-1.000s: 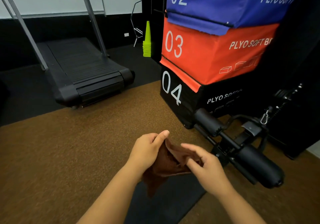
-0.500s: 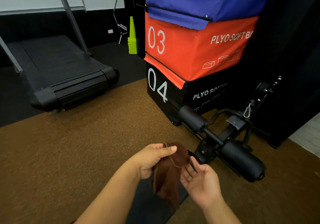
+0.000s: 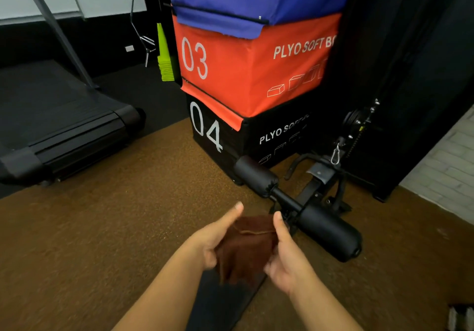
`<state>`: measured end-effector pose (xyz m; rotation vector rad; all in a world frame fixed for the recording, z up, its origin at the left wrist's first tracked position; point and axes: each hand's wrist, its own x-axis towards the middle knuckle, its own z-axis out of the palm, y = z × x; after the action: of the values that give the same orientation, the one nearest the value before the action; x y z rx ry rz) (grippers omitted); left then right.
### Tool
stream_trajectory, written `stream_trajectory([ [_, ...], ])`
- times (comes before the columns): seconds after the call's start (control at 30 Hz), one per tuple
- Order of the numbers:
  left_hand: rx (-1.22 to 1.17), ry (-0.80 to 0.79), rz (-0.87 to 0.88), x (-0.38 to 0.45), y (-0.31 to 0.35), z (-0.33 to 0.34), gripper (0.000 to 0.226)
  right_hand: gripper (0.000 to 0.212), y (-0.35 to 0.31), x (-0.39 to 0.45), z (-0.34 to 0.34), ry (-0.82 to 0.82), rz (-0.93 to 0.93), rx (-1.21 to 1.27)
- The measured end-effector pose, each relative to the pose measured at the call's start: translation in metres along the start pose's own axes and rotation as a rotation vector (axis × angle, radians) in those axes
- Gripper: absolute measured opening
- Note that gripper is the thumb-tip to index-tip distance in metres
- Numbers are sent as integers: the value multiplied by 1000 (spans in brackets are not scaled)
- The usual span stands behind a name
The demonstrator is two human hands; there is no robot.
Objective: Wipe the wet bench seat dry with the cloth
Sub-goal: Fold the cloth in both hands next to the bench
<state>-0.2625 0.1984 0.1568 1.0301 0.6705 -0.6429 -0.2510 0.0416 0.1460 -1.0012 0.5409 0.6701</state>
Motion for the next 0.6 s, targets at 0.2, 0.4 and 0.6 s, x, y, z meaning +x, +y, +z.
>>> stream_trajectory([
  [0.2, -51, 117, -91, 33, -9, 14, 50, 24, -25, 10, -31, 144, -138, -185],
  [0.4, -7, 101, -124, 52, -23, 51, 67, 17, -34, 17, -52, 374, -403, -342],
  [0.6, 67, 99, 69, 79, -21, 60, 50, 25, -56, 12, -81, 331, -524, -564],
])
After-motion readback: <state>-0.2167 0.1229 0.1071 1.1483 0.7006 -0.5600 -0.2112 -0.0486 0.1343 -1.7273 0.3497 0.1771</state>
